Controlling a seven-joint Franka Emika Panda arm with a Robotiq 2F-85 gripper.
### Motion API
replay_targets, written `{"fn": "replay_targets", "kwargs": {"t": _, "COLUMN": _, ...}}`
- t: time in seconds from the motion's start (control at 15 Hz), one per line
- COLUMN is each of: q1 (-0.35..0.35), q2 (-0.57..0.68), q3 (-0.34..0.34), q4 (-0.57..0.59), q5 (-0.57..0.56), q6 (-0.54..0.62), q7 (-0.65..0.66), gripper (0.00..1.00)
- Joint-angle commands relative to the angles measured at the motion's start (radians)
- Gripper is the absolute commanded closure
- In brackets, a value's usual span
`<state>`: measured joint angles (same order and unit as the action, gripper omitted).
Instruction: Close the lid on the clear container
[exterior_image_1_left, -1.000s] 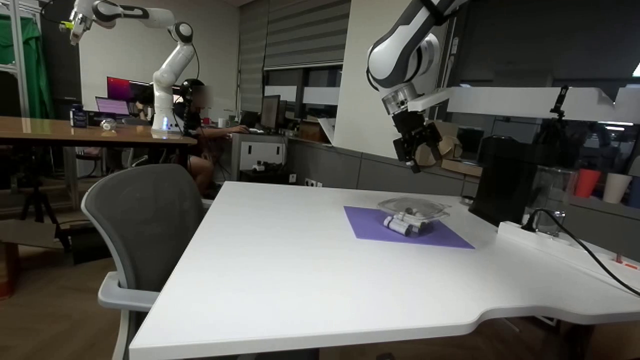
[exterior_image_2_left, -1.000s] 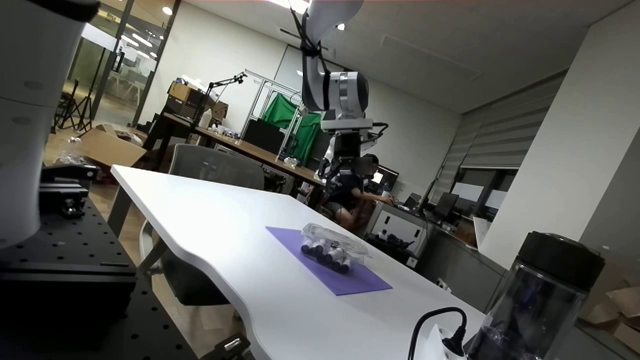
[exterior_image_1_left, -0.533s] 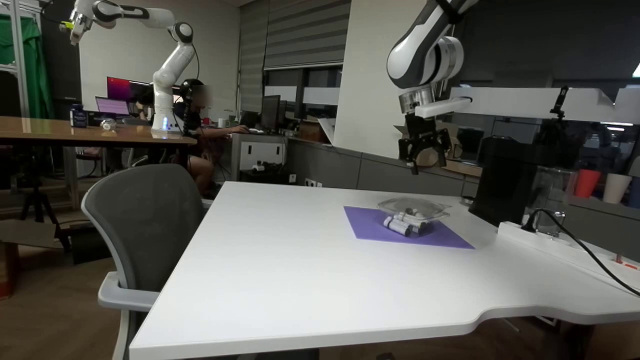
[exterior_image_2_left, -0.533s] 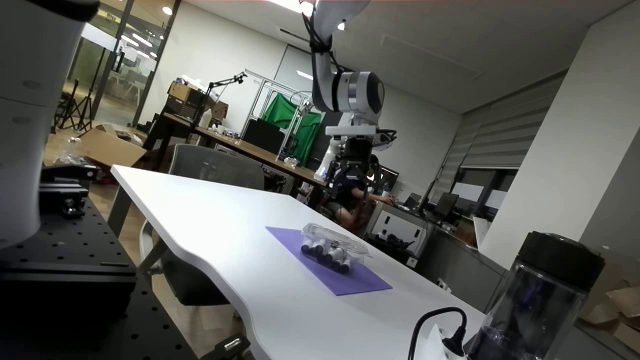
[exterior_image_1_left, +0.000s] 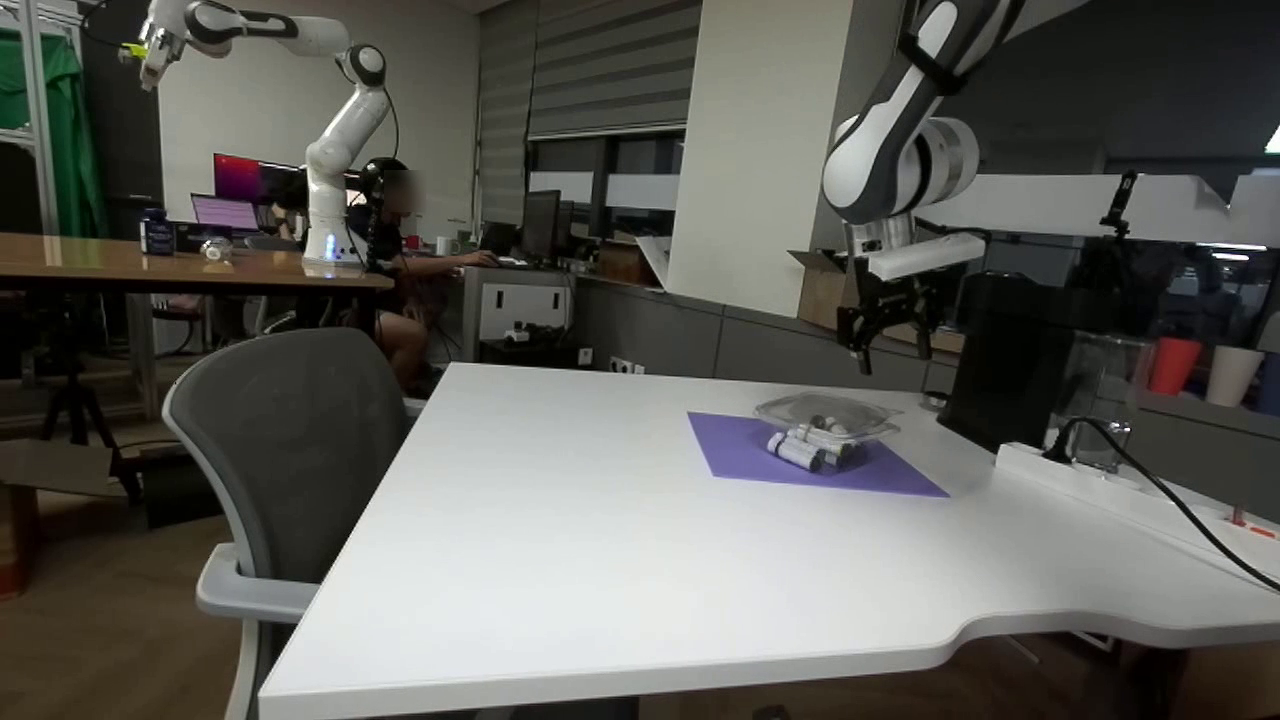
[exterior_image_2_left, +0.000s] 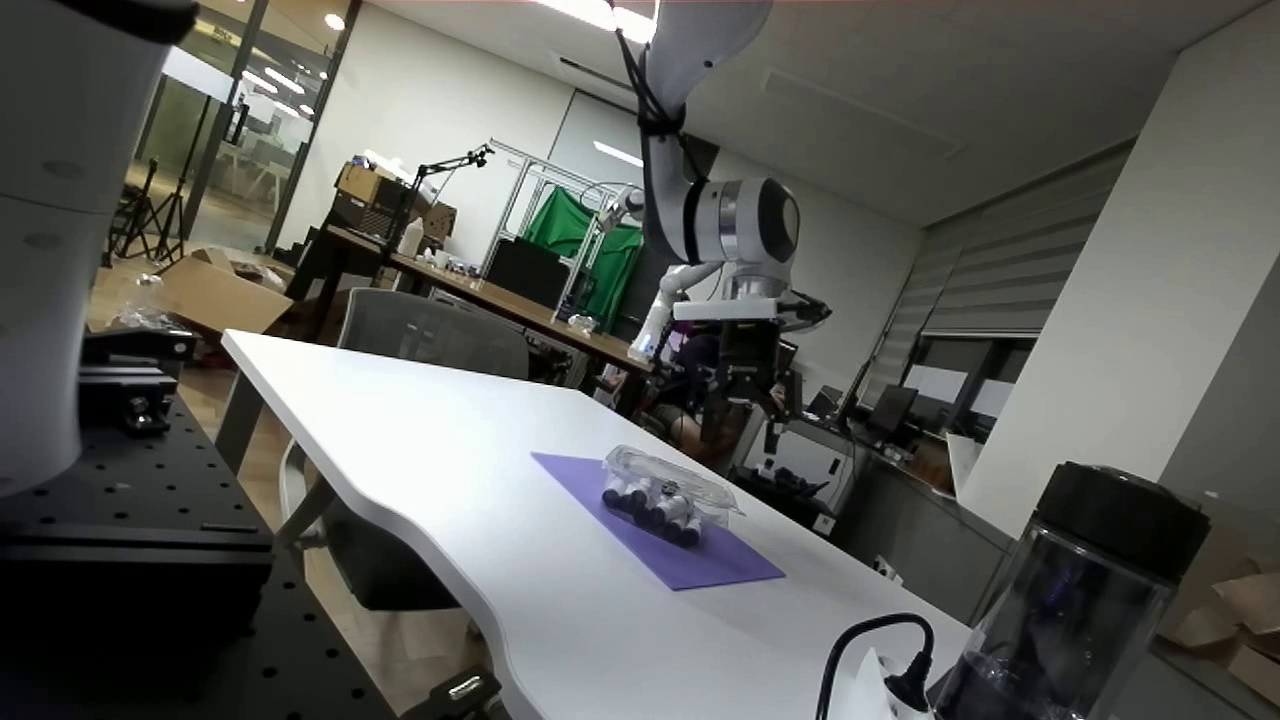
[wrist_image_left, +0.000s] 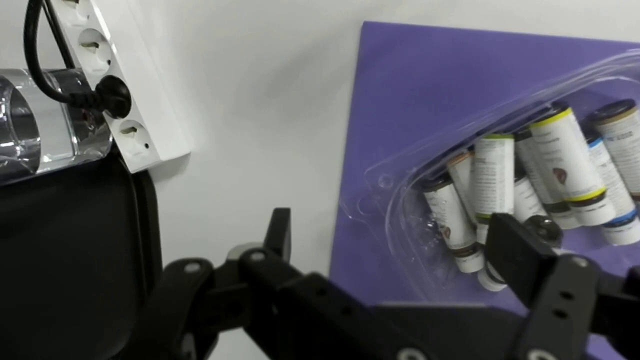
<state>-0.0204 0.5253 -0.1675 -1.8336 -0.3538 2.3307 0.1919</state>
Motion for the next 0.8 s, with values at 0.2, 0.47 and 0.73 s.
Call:
{"fn": "replay_targets", "kwargs": {"t": 0.2, "q1": -0.065, "q2": 0.083, "q3": -0.011, "q4": 0.059, "q5": 0.054, "q6": 0.035, "q7": -0.091, "gripper": 0.0}}
{"fn": "replay_targets", "kwargs": {"t": 0.47, "q1": -0.052, "q2": 0.065, "q3": -0.021, "q4": 0.011, "q5": 0.045, "q6": 0.081, "q7": -0.074, "gripper": 0.0}}
{"fn": "replay_targets", "kwargs": {"t": 0.73, "q1": -0.047, "q2": 0.065, "q3": -0.02, "q4": 0.011, "q5": 0.044, "q6": 0.081, "q7": -0.074, "gripper": 0.0}}
